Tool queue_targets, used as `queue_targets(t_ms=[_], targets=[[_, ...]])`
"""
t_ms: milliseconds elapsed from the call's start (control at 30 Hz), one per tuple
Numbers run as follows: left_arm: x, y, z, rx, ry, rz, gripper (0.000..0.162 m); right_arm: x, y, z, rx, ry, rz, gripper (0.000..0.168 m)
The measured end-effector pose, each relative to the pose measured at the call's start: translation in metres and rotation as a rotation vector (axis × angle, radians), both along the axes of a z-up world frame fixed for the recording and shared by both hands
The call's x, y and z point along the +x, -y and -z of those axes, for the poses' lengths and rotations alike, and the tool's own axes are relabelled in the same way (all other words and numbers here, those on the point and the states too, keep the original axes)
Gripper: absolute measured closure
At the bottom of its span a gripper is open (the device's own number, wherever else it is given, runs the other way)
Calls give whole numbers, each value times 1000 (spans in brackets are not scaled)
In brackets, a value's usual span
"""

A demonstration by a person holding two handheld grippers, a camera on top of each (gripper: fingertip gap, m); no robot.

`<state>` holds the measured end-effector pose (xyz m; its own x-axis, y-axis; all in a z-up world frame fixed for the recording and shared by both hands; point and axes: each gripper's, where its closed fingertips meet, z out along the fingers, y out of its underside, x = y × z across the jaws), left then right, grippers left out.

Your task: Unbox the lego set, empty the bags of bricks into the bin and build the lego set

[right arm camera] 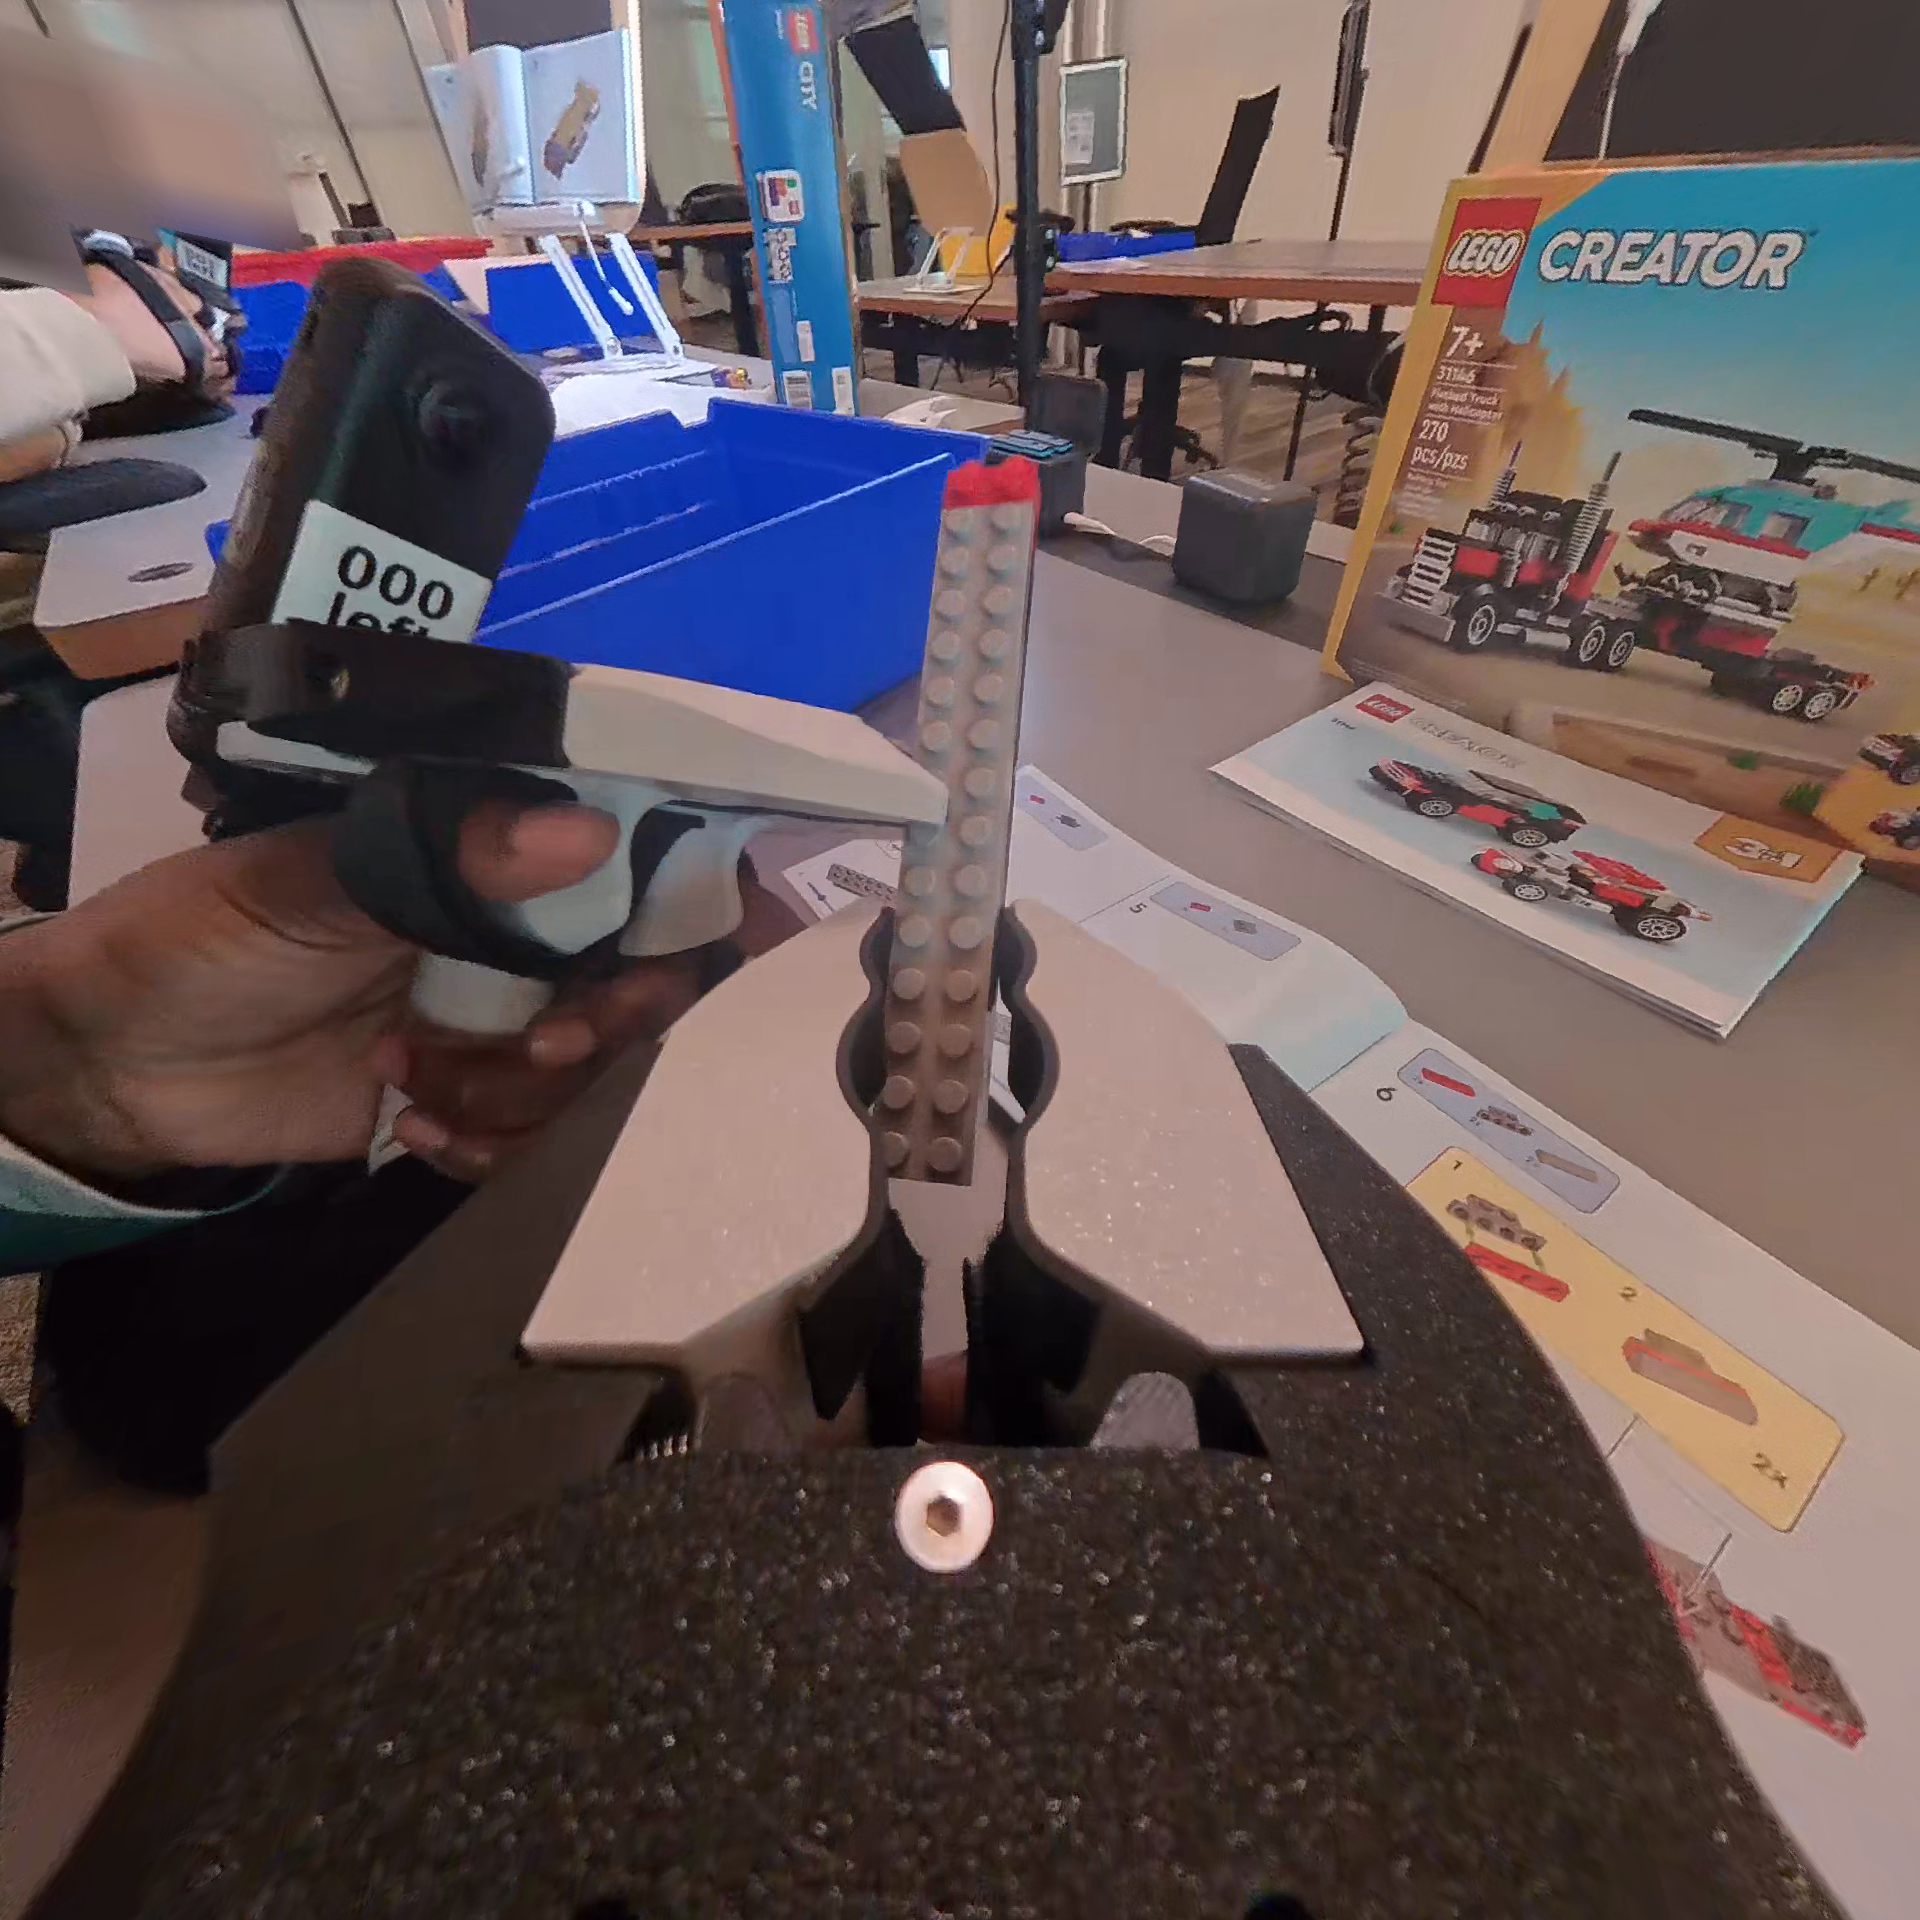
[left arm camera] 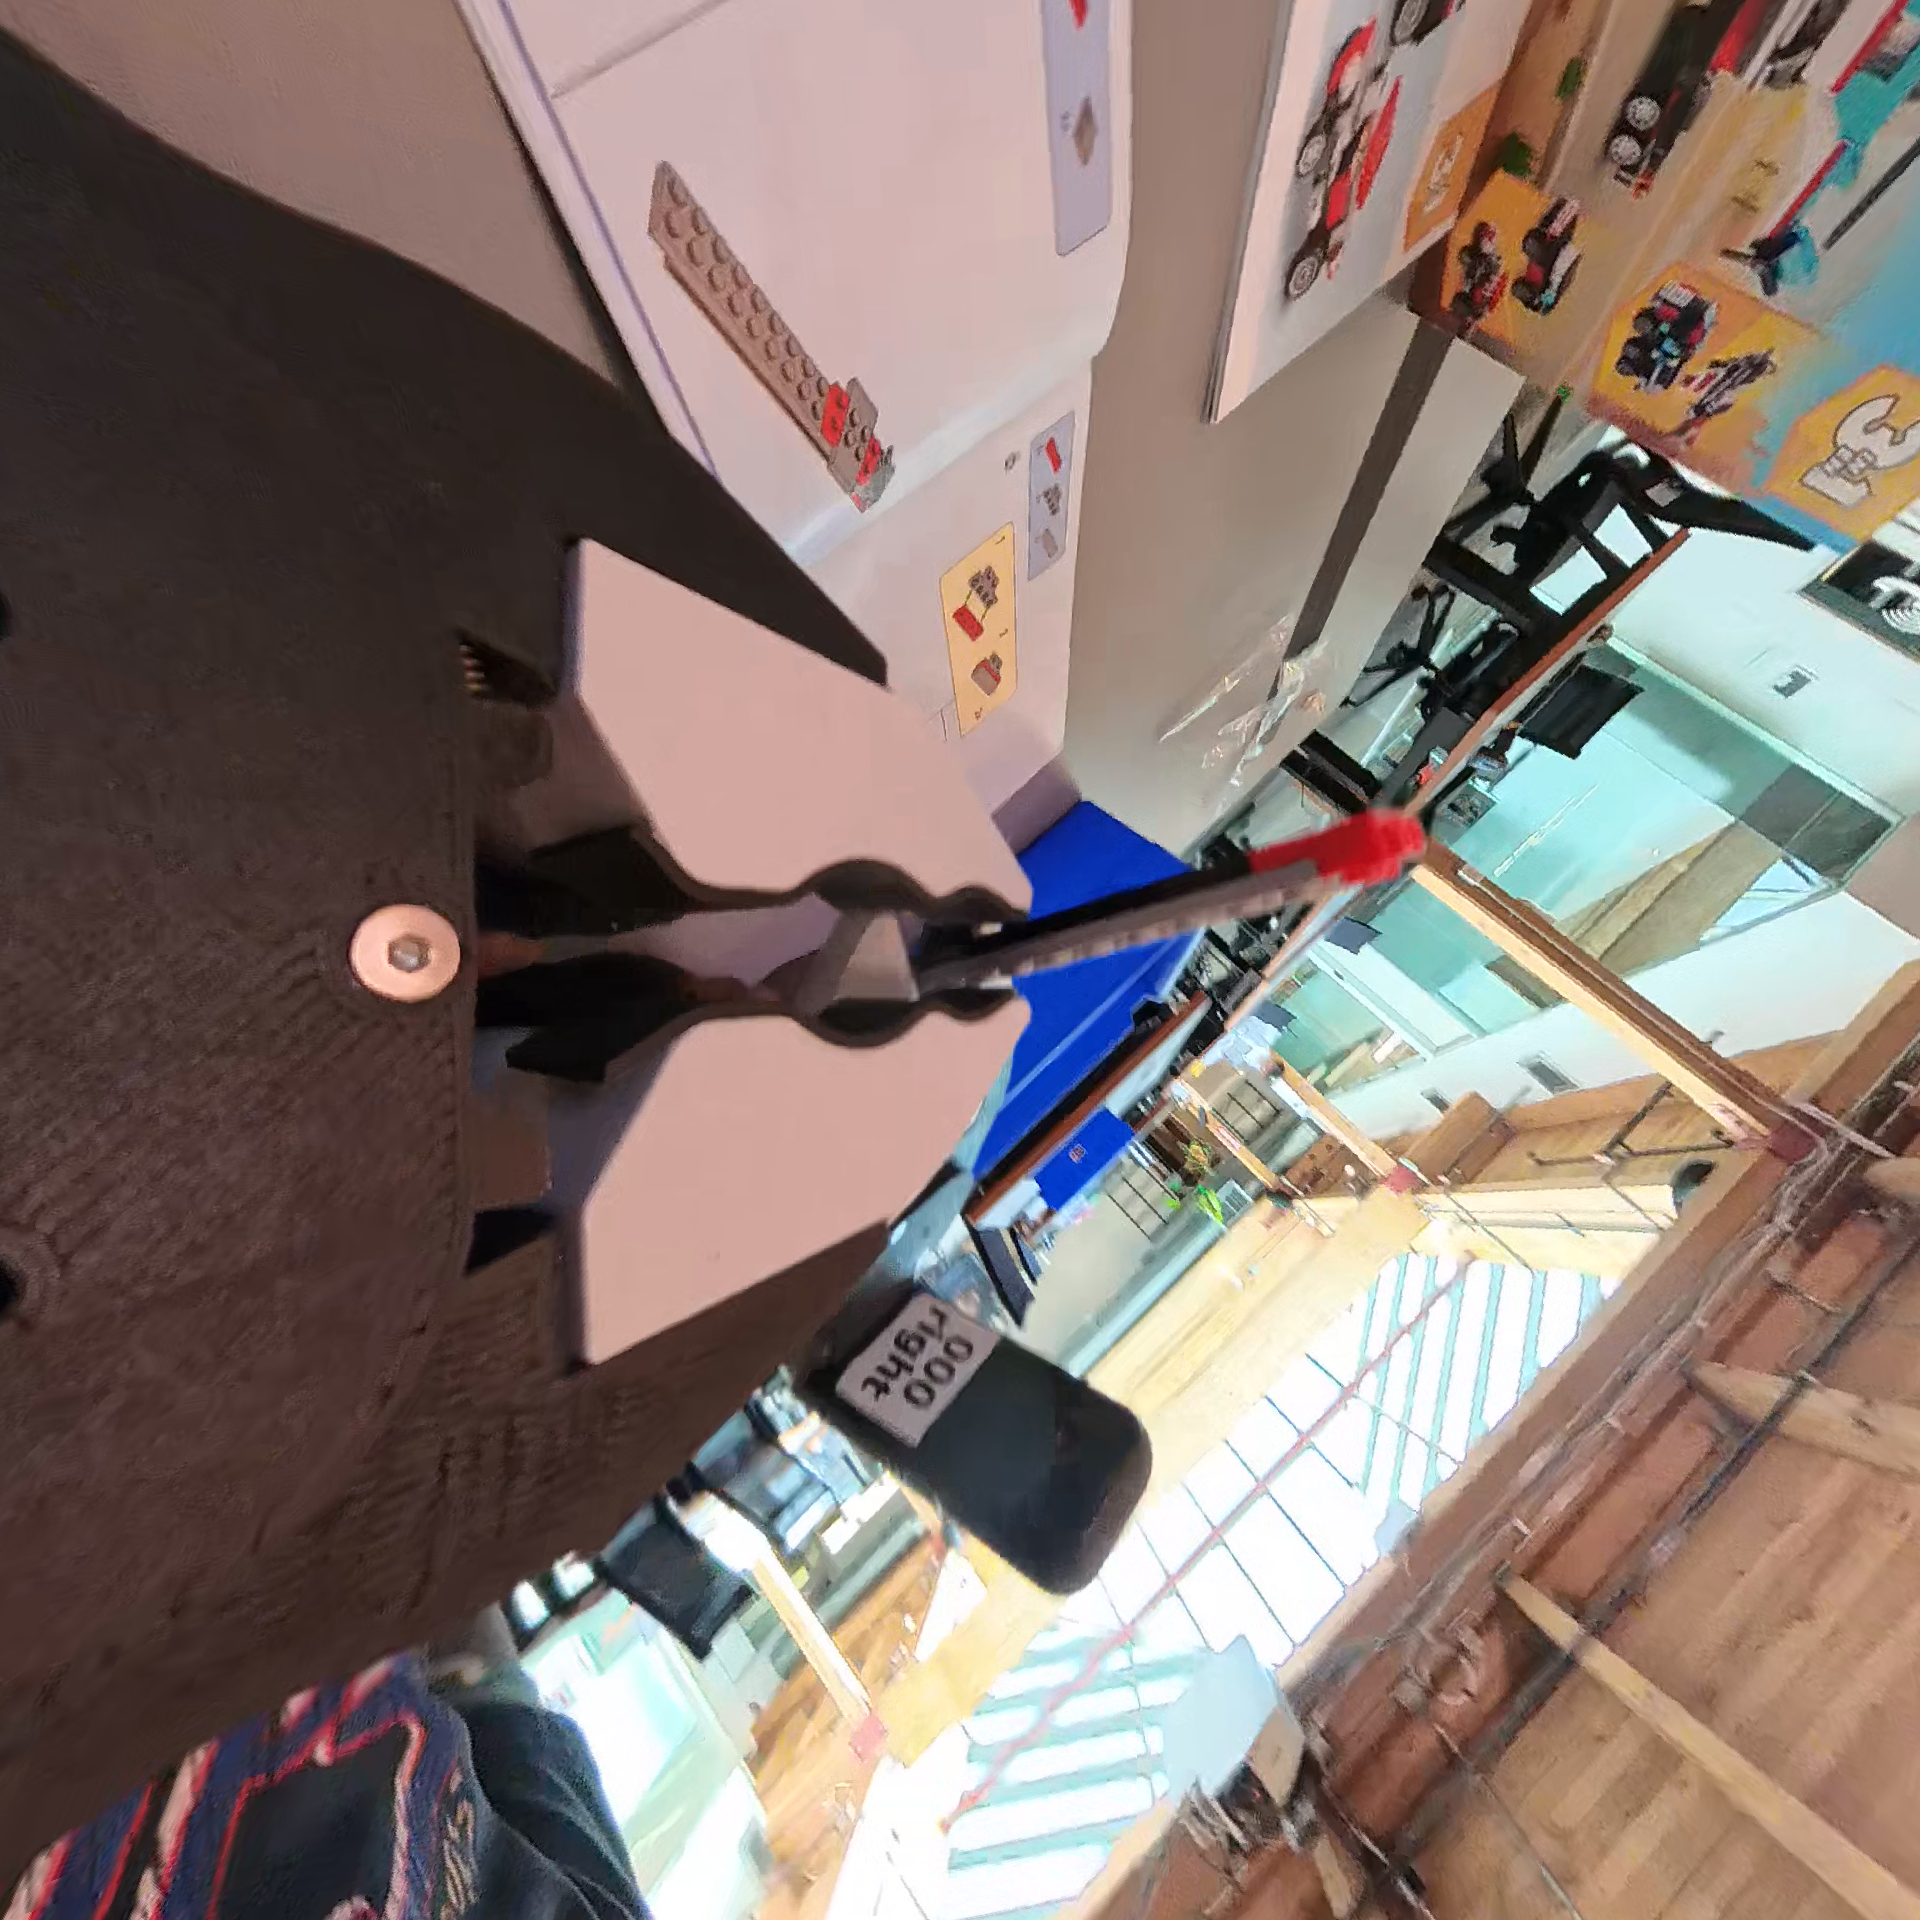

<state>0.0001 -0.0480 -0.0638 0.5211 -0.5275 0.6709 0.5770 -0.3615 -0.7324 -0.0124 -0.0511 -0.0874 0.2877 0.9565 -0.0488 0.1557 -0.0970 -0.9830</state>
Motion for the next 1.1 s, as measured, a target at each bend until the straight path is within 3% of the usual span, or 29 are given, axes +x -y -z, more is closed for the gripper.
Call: queue_targets(t_ms=[67,233,300,333,433,500,600,667,700,767,900,1000,1100], targets=[[2,6,-1,29,-71,64,153,-1,12,2,13,0,-57,144],[0,42,12,-85,-273,460,154,25,57,9,6,161,-558,107],[-3,58,22,-159,-399,610,154,41,44,3,160,280,-612,87],[-3,63,25,-182,-457,661,154,46,37,-2,298,332,-630,86],[1,73,30,-230,-563,794,153,43,28,-23,749,428,-663,100],[3,77,36,-248,-624,857,153,36,37,-27,936,466,-723,111],[7,82,38,-262,-656,928,153,34,45,-12,1051,572,-814,122],[7,85,40,-268,-678,957,153,33,45,-4,1091,604,-827,149],[7,86,41,-269,-698,958,153,33,45,-2,1089,608,-819,149],[4,78,39,-238,-733,891,152,37,40,7,957,650,-779,151],[-22,39,-3,26,-755,424,131,48,22,31,515,624,-641,150],[-56,41,-43,228,-727,84,125,55,13,57,203,596,-562,151],[-88,59,-59,301,-778,-152,124,55,12,72,68,581,-533,151]])
